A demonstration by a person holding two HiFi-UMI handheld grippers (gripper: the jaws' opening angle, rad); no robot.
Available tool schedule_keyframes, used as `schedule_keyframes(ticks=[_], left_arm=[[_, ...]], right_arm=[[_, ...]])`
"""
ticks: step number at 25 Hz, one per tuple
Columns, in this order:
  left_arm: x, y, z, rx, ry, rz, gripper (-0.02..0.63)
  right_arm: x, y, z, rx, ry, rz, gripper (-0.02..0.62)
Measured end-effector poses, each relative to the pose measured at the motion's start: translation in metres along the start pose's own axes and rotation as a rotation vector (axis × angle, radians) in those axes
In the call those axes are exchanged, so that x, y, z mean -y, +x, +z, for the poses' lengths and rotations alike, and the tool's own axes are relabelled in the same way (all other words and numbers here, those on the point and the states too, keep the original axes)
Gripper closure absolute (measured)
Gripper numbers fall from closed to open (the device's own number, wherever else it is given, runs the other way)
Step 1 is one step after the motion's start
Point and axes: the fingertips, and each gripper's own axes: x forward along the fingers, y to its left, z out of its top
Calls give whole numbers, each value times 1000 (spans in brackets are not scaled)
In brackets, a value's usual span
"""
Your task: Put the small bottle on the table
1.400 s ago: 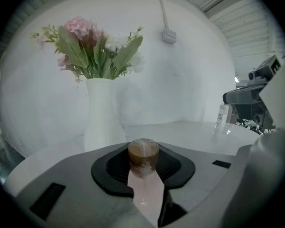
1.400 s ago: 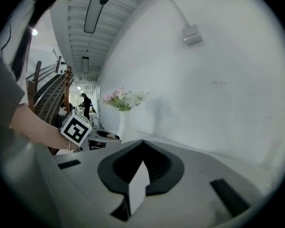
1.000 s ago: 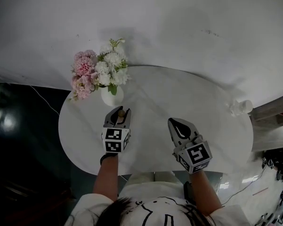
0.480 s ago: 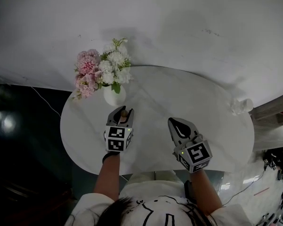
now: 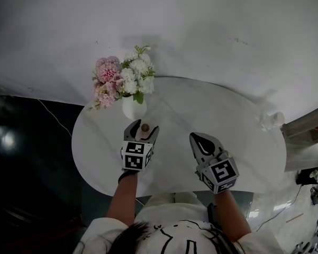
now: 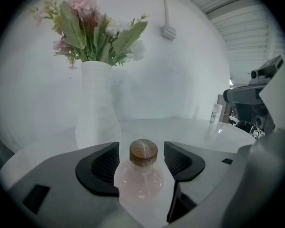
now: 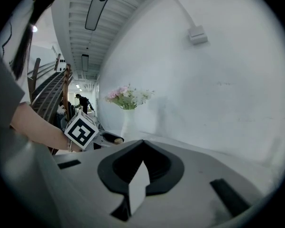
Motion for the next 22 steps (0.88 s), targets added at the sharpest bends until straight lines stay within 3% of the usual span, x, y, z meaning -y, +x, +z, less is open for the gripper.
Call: schedule_keyframes(ticks=[12,22], left_arm=[[-1,-34,20,67,25,40,293],[12,-102,51,158,35,118,293]], right_arm=[[-10,-23,11,35,-15,-14,602],[-20,-70,37,104,-21,-23,602]])
